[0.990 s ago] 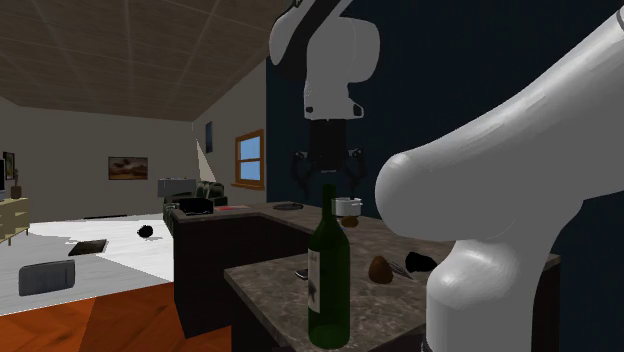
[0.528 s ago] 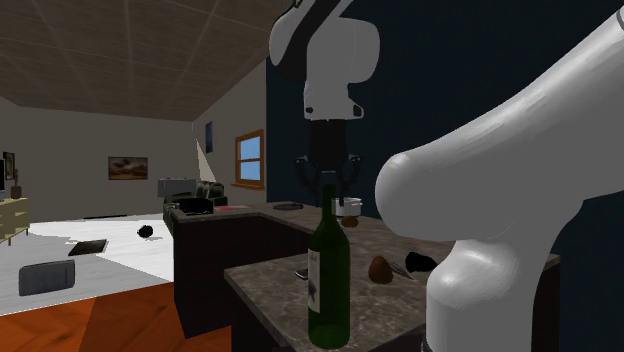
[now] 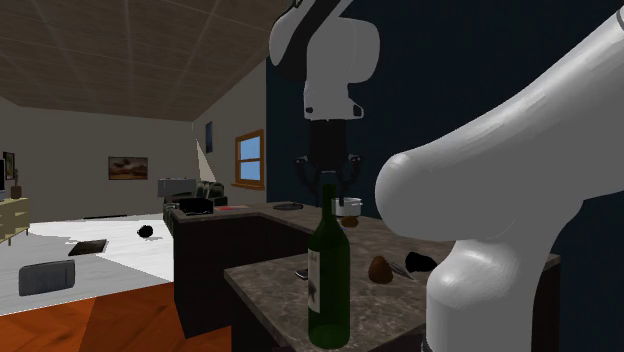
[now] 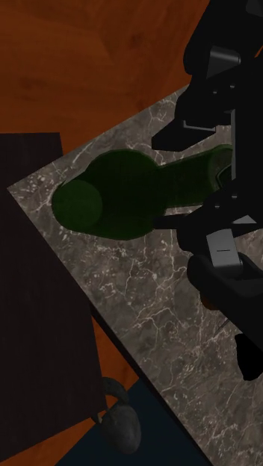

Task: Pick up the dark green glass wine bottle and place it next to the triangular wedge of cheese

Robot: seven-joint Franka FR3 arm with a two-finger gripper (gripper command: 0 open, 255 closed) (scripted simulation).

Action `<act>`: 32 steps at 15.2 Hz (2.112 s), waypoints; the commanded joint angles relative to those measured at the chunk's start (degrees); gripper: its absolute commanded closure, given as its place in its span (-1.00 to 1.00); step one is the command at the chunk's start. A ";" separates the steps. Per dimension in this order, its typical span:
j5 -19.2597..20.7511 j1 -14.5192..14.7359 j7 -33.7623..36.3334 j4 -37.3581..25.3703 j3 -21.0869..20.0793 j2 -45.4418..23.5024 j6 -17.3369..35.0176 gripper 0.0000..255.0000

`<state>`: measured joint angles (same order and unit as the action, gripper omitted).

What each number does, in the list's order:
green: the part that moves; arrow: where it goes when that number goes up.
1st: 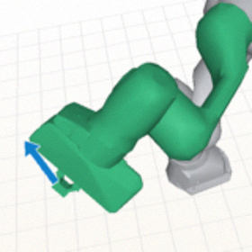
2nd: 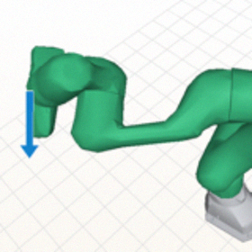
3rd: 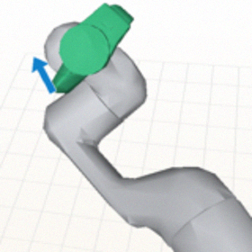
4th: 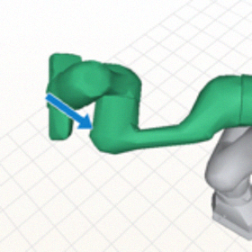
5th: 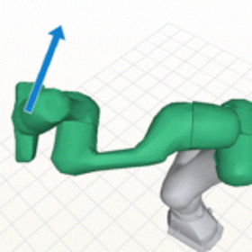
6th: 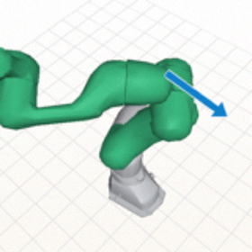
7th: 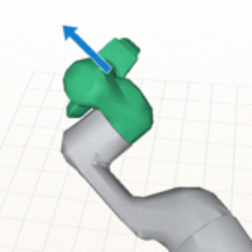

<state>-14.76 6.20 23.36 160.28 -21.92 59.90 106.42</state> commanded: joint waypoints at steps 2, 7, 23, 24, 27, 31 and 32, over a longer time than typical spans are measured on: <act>0.48 -0.27 -0.06 -1.45 0.48 0.05 -1.50 1.00; 1.60 -0.92 -0.22 -5.27 1.62 -0.10 -5.12 1.00; 4.49 -2.72 -0.52 -18.72 4.44 -2.90 -15.70 1.00; 4.64 -2.82 -0.53 -19.62 4.57 -3.17 -16.33 1.00; 5.08 -3.11 -0.55 -22.36 4.97 -4.03 -18.20 1.00; 5.62 -3.49 -0.57 -26.12 5.43 -5.31 -20.69 1.00; 5.74 -3.58 -0.57 -27.09 5.53 -5.65 -21.31 1.00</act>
<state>-9.20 2.72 22.86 134.12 -16.58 54.51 85.77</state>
